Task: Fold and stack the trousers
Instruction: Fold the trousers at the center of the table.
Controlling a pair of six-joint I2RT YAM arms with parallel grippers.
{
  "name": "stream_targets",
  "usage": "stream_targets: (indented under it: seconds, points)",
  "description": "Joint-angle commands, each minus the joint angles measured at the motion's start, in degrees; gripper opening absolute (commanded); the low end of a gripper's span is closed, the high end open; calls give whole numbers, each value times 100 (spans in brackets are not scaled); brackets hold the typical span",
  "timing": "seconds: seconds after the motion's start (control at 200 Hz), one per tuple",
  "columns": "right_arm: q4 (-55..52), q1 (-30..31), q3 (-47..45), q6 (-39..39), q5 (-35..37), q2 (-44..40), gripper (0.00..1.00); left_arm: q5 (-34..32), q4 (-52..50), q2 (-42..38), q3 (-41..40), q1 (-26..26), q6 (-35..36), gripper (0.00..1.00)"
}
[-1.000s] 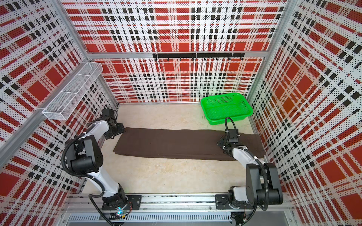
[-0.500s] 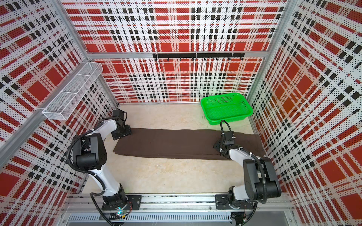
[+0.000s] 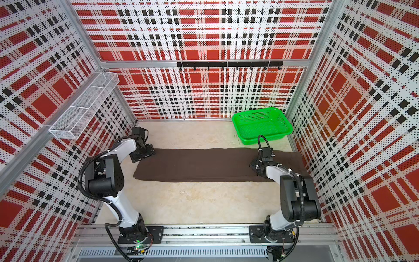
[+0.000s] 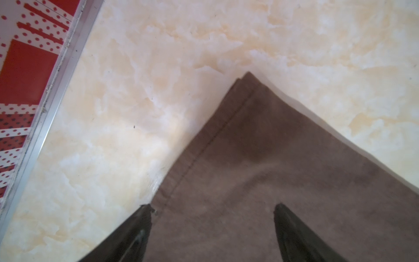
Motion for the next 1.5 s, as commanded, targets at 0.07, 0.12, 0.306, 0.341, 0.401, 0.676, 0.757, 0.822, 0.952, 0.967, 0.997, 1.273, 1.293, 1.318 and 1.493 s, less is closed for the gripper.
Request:
stream_targets:
  seconds: [0.07,0.12,0.306,0.341,0.401,0.676,0.757,0.822,0.952,0.967,0.997,1.273,1.293,1.318,1.493]
  points:
    - [-809,-516,-321,-231,416,-134,61,162,183,-24,-187,21,-30,88]
    - [-830,-588,-340,-265,440,-187,61,207,221,-11,-246,19,-31,87]
    - [-894,-737,-340,-327,502,-294,61,277,382,42,-517,-13,-32,83]
    - [-905,-755,-340,-339,519,-309,61,281,415,48,-555,0,-34,83]
    - [-923,-793,-347,-359,551,-351,61,251,441,51,-613,17,-32,83]
    - [-932,-883,-367,-371,584,-462,61,-77,426,92,-736,132,-27,88]
    - [-932,-879,-391,-359,548,-504,61,-57,439,164,-757,157,-33,88]
    - [-932,-882,-401,-354,539,-540,60,-32,459,248,-784,151,-33,88]
    - [-944,-878,-419,-346,521,-608,60,171,562,346,-931,146,14,79]
    - [-946,-882,-424,-350,521,-618,60,186,560,364,-957,145,25,78]
    - [-948,-878,-428,-350,523,-630,60,224,563,373,-997,141,52,75]
    - [-958,-881,-419,-355,513,-691,60,377,492,148,-1241,216,255,47]
    - [-944,-880,-427,-353,504,-691,60,388,488,140,-1248,220,270,44]
    - [-939,-880,-429,-350,500,-691,60,400,488,124,-1261,228,273,40]
    - [-880,-882,-481,-336,369,-726,59,354,429,-71,-1148,190,257,8]
